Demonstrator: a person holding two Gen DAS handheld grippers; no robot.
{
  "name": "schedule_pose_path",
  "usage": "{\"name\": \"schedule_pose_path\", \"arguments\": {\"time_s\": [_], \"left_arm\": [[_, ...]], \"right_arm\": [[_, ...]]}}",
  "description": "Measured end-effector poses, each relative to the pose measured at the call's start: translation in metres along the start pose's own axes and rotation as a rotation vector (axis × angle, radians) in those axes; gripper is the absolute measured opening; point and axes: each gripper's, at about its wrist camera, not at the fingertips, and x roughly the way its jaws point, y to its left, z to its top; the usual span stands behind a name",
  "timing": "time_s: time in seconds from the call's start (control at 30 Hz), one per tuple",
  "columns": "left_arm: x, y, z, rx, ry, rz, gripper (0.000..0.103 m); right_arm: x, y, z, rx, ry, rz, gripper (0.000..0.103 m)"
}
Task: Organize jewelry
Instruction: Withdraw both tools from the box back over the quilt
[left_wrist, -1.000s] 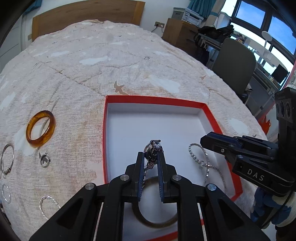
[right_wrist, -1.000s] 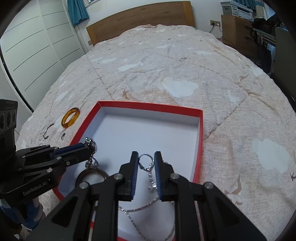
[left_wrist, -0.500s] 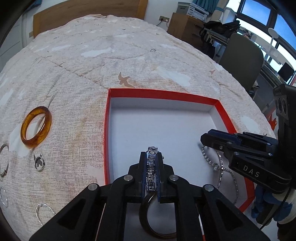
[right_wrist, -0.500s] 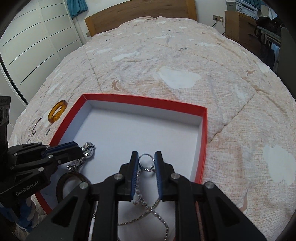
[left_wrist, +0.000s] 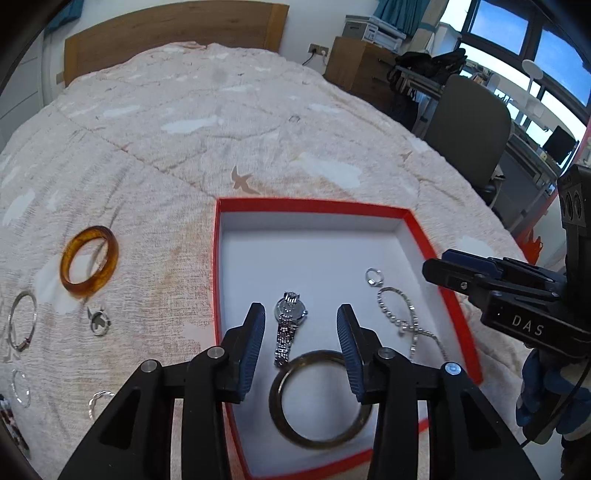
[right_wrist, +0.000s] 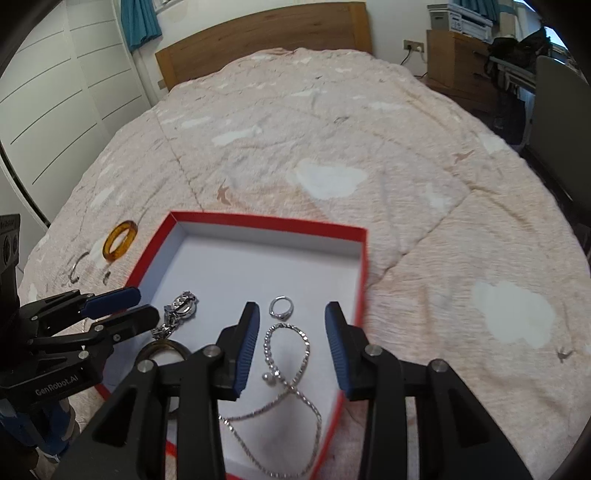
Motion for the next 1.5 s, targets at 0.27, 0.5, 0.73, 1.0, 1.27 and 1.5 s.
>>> {"name": "schedule_pose_path", "arguments": {"time_s": [0.27, 0.5, 0.73, 1.0, 1.27, 1.5], "left_arm": [[-0.072, 0.003, -0.009, -0.004, -0.062, 0.026, 0.043], [-0.146, 0.030, -0.037, -0.017, -0.108, 0.129, 0.054], [-0.219, 0.078, -0.083, -0.085, -0.151, 0.241, 0.056], [-0.283, 0.116, -0.126, -0.164, -0.202, 0.330, 0.066], [-0.312, 0.138, -0.153, -0.229, -0.249, 0.373, 0.076], [-0.300, 0.163, -0.162, -0.294, -0.244, 0.398, 0.077]], "right_arm": [[-0.071, 0.003, -0.005, 0.062, -0.082, -0.062, 0.036], [-0.129, 0.036, -0.015, 0.077, -0.157, -0.060, 0.036], [-0.176, 0.086, -0.031, 0.039, -0.214, -0.018, 0.037], [-0.213, 0.137, -0.051, -0.010, -0.248, 0.027, 0.039], [-0.225, 0.181, -0.061, -0.073, -0.246, 0.064, 0.041], [-0.197, 0.198, -0.061, -0.092, -0.221, 0.111, 0.041]]}}
